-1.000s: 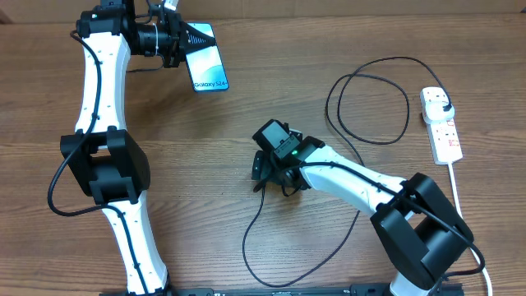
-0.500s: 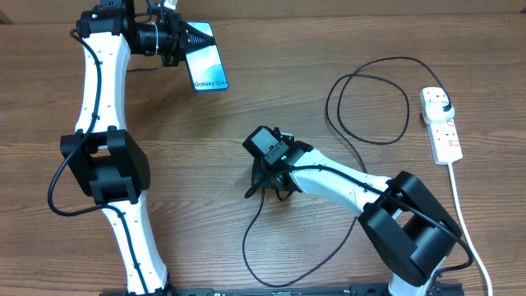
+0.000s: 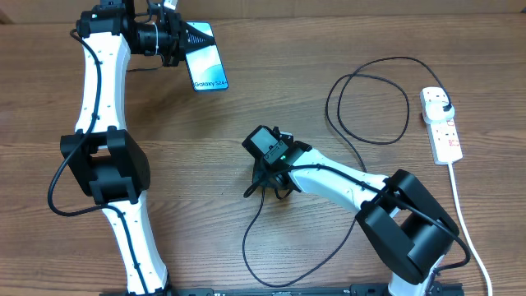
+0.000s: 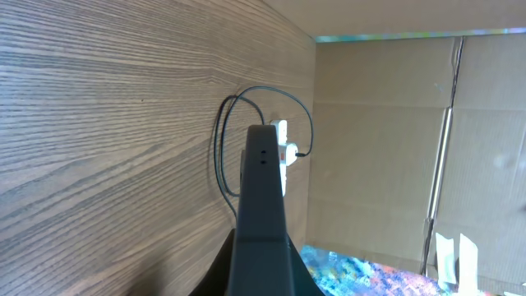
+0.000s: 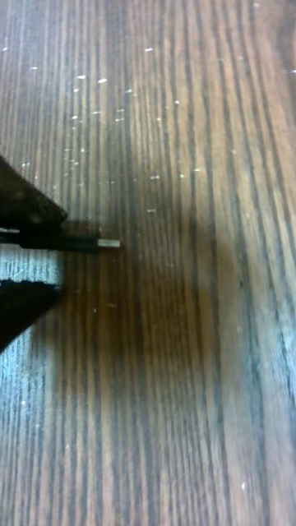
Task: Plug charger to phone and switch on socket
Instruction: 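Lift the cable plug with the right gripper toward the phone's bottom port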
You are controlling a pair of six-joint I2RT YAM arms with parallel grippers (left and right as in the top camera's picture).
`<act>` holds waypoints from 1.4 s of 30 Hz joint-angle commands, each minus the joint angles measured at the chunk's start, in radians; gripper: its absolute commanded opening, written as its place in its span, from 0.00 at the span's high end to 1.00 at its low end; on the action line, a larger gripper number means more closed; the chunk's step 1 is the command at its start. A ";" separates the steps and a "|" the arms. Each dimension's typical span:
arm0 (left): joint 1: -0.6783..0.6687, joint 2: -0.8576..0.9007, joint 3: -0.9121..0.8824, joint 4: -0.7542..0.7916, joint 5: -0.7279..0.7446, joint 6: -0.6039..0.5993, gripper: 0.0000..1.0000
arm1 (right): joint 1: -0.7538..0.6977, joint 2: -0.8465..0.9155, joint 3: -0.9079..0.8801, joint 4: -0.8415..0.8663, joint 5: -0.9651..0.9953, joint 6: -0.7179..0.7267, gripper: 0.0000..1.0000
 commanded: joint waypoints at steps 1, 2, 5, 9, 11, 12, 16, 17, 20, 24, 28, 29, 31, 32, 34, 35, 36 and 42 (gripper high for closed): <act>-0.012 -0.018 0.004 0.005 0.021 0.022 0.96 | 0.002 0.020 0.005 0.000 0.010 -0.003 0.84; -0.012 -0.018 0.004 0.005 0.021 0.022 0.96 | 0.002 0.020 0.005 0.000 0.010 -0.003 0.87; -0.012 -0.018 0.004 0.005 0.021 0.022 0.96 | 0.002 0.020 0.005 0.000 0.009 -0.003 0.93; -0.013 -0.018 0.004 0.004 0.021 0.022 0.96 | -0.009 0.019 0.008 0.000 -0.046 0.002 0.96; -0.012 -0.018 0.004 0.004 0.025 0.023 0.96 | -0.028 0.019 0.014 0.006 -0.120 0.001 0.96; -0.013 -0.018 0.004 0.004 0.029 0.023 0.95 | -0.042 0.019 0.021 0.011 -0.166 0.001 0.96; -0.012 -0.018 0.004 0.013 0.069 0.029 0.96 | -0.114 0.019 0.058 0.039 -0.385 -0.045 0.96; -0.012 -0.018 0.004 0.024 0.089 0.035 0.96 | -0.134 0.019 0.066 0.059 -0.458 -0.061 0.96; -0.012 -0.018 0.004 0.076 0.164 0.032 0.96 | -0.209 0.019 0.072 0.171 -0.708 -0.063 0.96; -0.012 -0.018 0.004 0.166 0.239 -0.019 0.96 | -0.307 0.019 0.072 0.431 -0.988 0.031 0.96; -0.015 -0.018 0.004 0.275 0.292 -0.141 0.95 | -0.367 0.019 0.072 0.863 -1.187 0.274 0.96; -0.018 -0.018 0.004 0.302 0.310 -0.158 0.95 | -0.371 0.019 0.072 0.950 -1.199 0.328 0.96; -0.029 -0.018 0.004 0.389 0.321 -0.247 0.96 | -0.371 0.019 0.072 1.178 -1.201 0.463 0.96; -0.033 -0.018 0.004 0.417 0.321 -0.275 0.95 | -0.372 0.019 0.072 1.230 -1.199 0.492 0.96; -0.039 -0.018 0.004 0.470 0.321 -0.326 0.96 | -0.371 0.019 0.072 1.286 -1.195 0.529 0.96; -0.040 -0.018 0.004 0.499 0.321 -0.351 0.96 | -0.371 0.019 0.072 1.291 -1.195 0.531 0.96; -0.041 -0.018 0.004 0.528 0.321 -0.382 0.96 | -0.371 0.019 0.072 1.291 -1.197 0.530 0.96; -0.042 -0.018 0.004 0.688 0.322 -0.543 0.96 | -0.371 0.019 0.072 1.287 -1.197 0.546 0.96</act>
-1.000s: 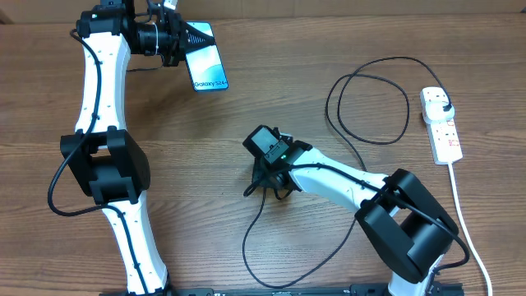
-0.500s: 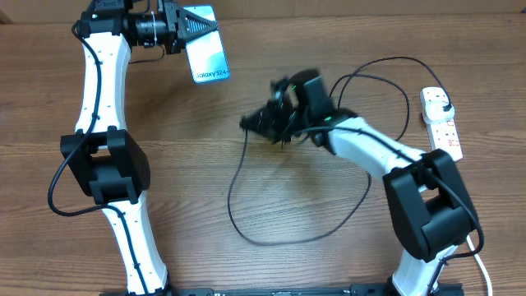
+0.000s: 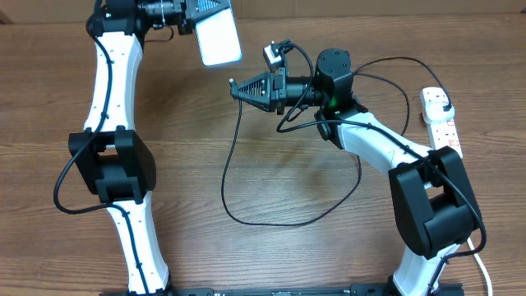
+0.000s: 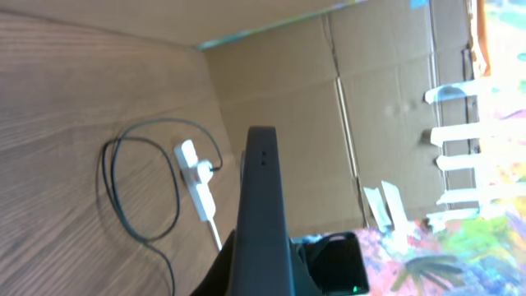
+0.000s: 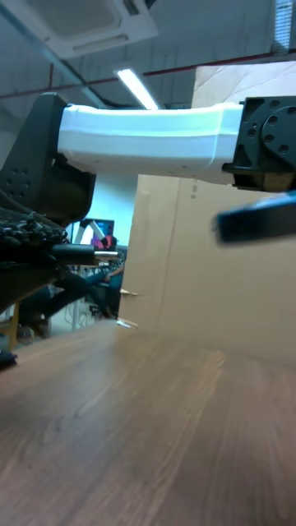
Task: Plug charger to phone and switch on socket
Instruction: 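Lift the cable plug with the right gripper toward the phone's bottom port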
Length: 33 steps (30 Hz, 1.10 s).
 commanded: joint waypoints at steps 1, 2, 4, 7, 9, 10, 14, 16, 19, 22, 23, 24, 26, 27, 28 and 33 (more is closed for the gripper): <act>-0.001 -0.019 0.009 0.054 0.041 -0.148 0.96 | 0.002 -0.006 0.011 0.010 -0.007 0.038 0.96; -0.003 -0.019 0.009 0.056 0.041 -0.151 0.96 | 0.002 -0.006 0.011 0.013 0.002 0.039 0.96; -0.008 -0.018 0.009 0.056 0.039 -0.151 0.96 | 0.002 -0.006 0.011 0.038 0.019 0.038 0.96; -0.013 -0.018 0.009 0.056 0.025 -0.151 0.95 | 0.002 -0.006 0.011 0.088 0.048 0.041 0.96; -0.016 -0.019 0.009 0.056 0.012 -0.164 0.96 | 0.002 -0.006 0.011 0.096 0.069 0.041 0.96; -0.018 -0.019 0.009 0.056 0.001 -0.177 0.96 | 0.002 -0.006 0.011 0.096 0.085 0.041 0.96; -0.019 -0.019 0.009 0.059 -0.023 -0.182 0.95 | 0.002 -0.006 0.011 0.100 0.122 0.045 0.96; -0.020 -0.019 0.009 0.060 -0.026 -0.184 0.96 | 0.002 -0.006 0.011 0.128 0.139 0.045 0.96; -0.023 -0.019 0.009 0.060 -0.039 -0.184 0.96 | 0.002 -0.006 0.011 0.182 0.157 0.041 0.96; -0.025 -0.019 0.009 0.060 -0.051 -0.184 0.95 | 0.002 -0.006 0.011 0.187 0.156 0.041 0.96; -0.026 -0.018 0.009 0.060 -0.056 -0.184 0.95 | 0.002 -0.006 0.011 0.187 0.156 0.041 0.96; -0.029 -0.018 0.009 0.061 -0.064 -0.184 0.95 | 0.002 -0.006 0.011 0.187 0.156 0.041 0.96; -0.033 -0.018 0.009 0.076 -0.065 -0.185 0.96 | 0.002 -0.006 0.011 0.188 0.157 0.041 0.96; -0.035 -0.019 0.009 0.079 -0.064 -0.185 0.95 | 0.002 -0.006 0.011 0.188 0.157 0.041 0.96; -0.039 -0.019 0.009 0.082 -0.065 -0.185 0.95 | 0.002 -0.006 0.011 0.188 0.157 0.041 0.96; -0.060 -0.019 0.009 0.085 -0.065 -0.185 0.96 | 0.001 -0.006 0.011 0.188 0.161 0.041 0.96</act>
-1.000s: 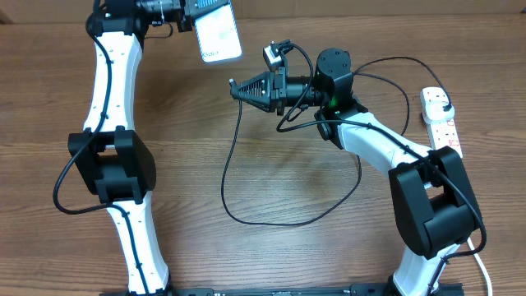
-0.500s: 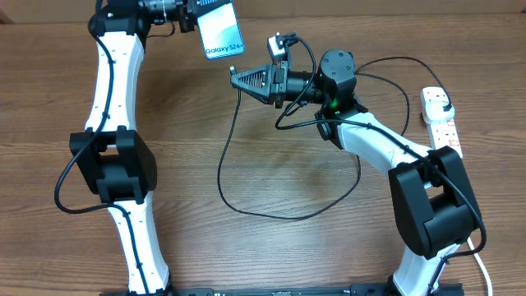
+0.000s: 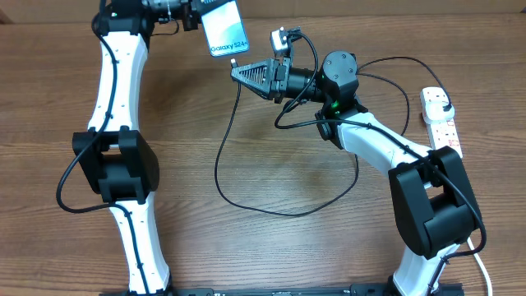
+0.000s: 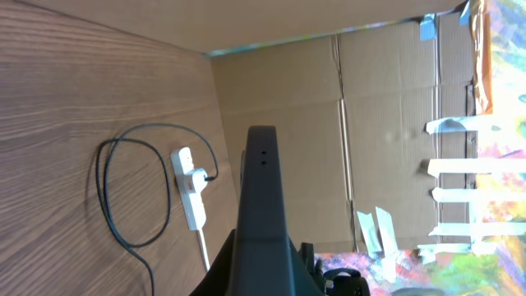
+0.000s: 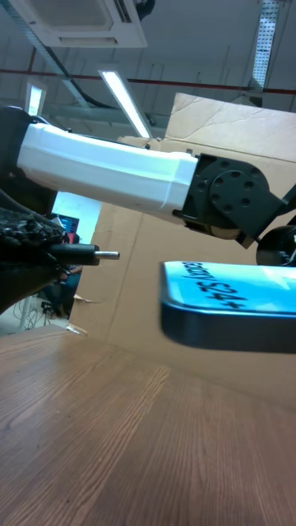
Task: Plug charger to phone and switch on socket
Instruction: 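Lift the cable plug with the right gripper toward the phone's bottom port, then push the USB-C plug into the phone's bottom port held by left gripper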
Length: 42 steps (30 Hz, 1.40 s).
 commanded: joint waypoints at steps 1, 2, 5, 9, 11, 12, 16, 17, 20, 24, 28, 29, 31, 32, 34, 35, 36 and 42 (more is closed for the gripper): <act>-0.025 -0.019 0.009 0.012 0.011 -0.011 0.95 | 0.000 -0.006 0.011 0.010 0.014 0.000 0.96; -0.027 -0.019 0.009 0.017 0.011 -0.018 0.95 | 0.000 -0.006 0.011 0.010 0.016 0.000 0.96; -0.029 -0.019 0.009 0.042 0.019 -0.047 0.96 | -0.004 -0.006 0.011 0.010 0.019 0.001 0.96; -0.023 -0.019 0.009 0.085 0.034 -0.077 0.96 | -0.011 -0.006 0.011 0.010 0.018 0.004 0.96; -0.016 -0.019 0.009 0.098 0.034 -0.089 0.96 | -0.011 -0.006 0.011 0.010 0.017 0.005 0.96; -0.011 -0.018 0.009 0.105 0.034 -0.096 0.95 | -0.011 -0.006 0.011 0.010 0.017 0.004 0.96; 0.010 -0.019 0.009 0.115 0.036 -0.123 0.96 | -0.014 -0.006 0.011 0.010 0.017 -0.002 0.96; 0.015 -0.019 0.009 0.116 0.037 -0.128 0.96 | -0.016 -0.006 0.011 0.010 0.017 -0.017 0.96; 0.023 -0.019 0.009 0.116 0.041 -0.129 0.96 | -0.029 -0.006 0.010 -0.016 0.014 -0.073 0.96; 0.024 -0.019 0.009 0.118 0.048 -0.129 0.96 | -0.042 -0.003 0.010 -0.028 0.017 -0.076 0.96; 0.024 -0.019 0.009 0.135 0.053 -0.129 0.96 | -0.051 0.015 0.010 0.010 0.003 -0.075 0.96; 0.024 -0.018 0.009 0.135 0.055 -0.129 0.96 | -0.051 0.020 0.010 0.016 0.002 -0.070 0.96; 0.024 -0.018 0.009 0.135 0.055 -0.129 0.95 | -0.051 0.032 0.010 0.039 -0.009 -0.064 0.96; 0.024 -0.019 0.009 0.135 0.055 -0.129 0.96 | -0.051 0.041 0.010 0.056 -0.010 -0.051 0.96; 0.024 -0.018 0.009 0.135 0.055 -0.129 0.96 | -0.051 0.060 0.010 0.120 -0.015 -0.002 0.96; 0.024 -0.018 0.009 0.135 0.055 -0.129 0.96 | -0.051 0.068 0.010 0.166 -0.018 0.026 0.96; 0.024 -0.019 0.009 0.135 0.055 -0.129 0.96 | -0.051 0.075 0.010 0.210 -0.020 0.046 0.96; 0.012 -0.018 0.009 0.135 0.045 -0.130 0.96 | -0.050 0.083 0.010 0.289 -0.019 0.115 0.96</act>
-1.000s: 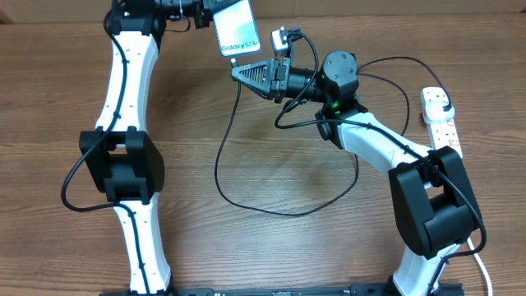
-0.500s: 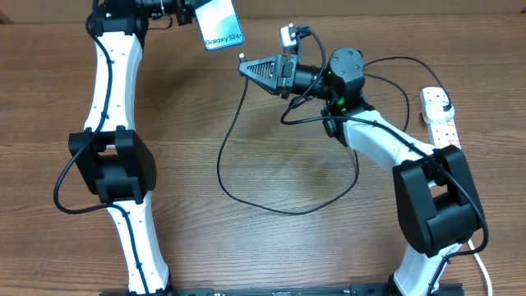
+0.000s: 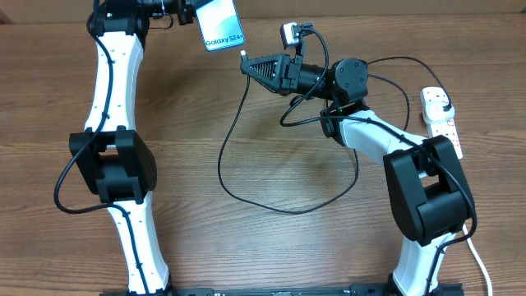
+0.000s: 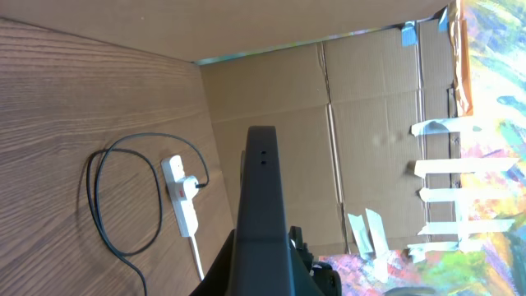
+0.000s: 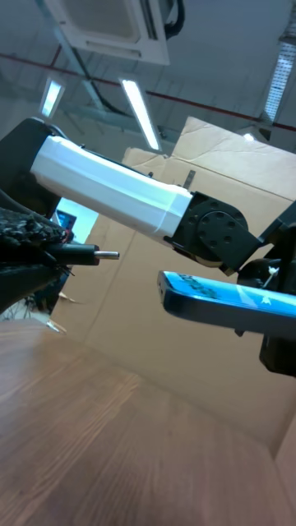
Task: Plug charger to phone and switch on socket
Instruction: 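Push the USB-C plug into the phone's bottom port held by left gripper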
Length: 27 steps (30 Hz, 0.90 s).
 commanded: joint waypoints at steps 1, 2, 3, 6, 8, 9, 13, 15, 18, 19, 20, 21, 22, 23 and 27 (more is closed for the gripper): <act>-0.020 -0.019 0.009 0.009 0.011 -0.022 0.95 | -0.001 0.008 0.010 0.010 -0.008 0.056 0.96; -0.023 -0.018 0.009 0.009 0.006 -0.023 0.96 | 0.001 0.008 0.010 0.010 -0.008 0.069 0.96; -0.028 -0.018 0.009 0.017 0.000 -0.033 0.96 | 0.002 0.008 0.010 0.011 -0.007 0.073 0.96; -0.040 -0.018 0.009 0.035 -0.001 -0.036 0.96 | 0.002 0.008 0.010 0.011 -0.005 0.073 0.96; -0.045 -0.018 0.009 0.048 -0.002 -0.057 0.96 | 0.002 0.008 0.010 0.011 -0.005 0.071 0.96; -0.048 -0.018 0.009 0.055 -0.002 -0.059 0.96 | 0.002 0.008 0.010 0.011 -0.005 0.071 0.96; -0.053 -0.018 0.009 0.056 -0.005 -0.059 0.96 | -0.001 0.008 0.010 0.011 -0.006 0.071 0.96; -0.054 -0.018 0.009 0.056 -0.004 -0.059 0.96 | -0.001 0.008 0.010 0.011 -0.006 0.071 0.96; -0.055 -0.018 0.009 0.056 -0.004 -0.059 0.96 | -0.001 0.008 0.010 0.011 -0.005 0.071 0.96; -0.055 -0.018 0.009 0.056 -0.004 -0.059 0.96 | -0.001 0.008 0.010 0.011 -0.005 0.071 0.96; -0.055 -0.018 0.009 0.056 0.001 -0.058 0.96 | -0.001 0.008 0.010 0.011 -0.004 0.071 0.96; -0.056 -0.018 0.009 0.056 0.002 -0.057 0.96 | -0.001 0.008 0.010 0.011 0.000 0.071 0.96; -0.056 -0.018 0.009 0.056 0.005 -0.054 0.96 | -0.001 0.008 0.010 0.011 0.003 0.071 0.96; -0.056 -0.019 0.009 0.056 0.008 -0.050 0.96 | -0.001 0.008 0.010 0.011 0.006 0.071 0.96; -0.059 -0.018 0.009 0.056 0.014 -0.050 0.96 | -0.001 0.008 0.010 0.011 0.011 0.071 0.96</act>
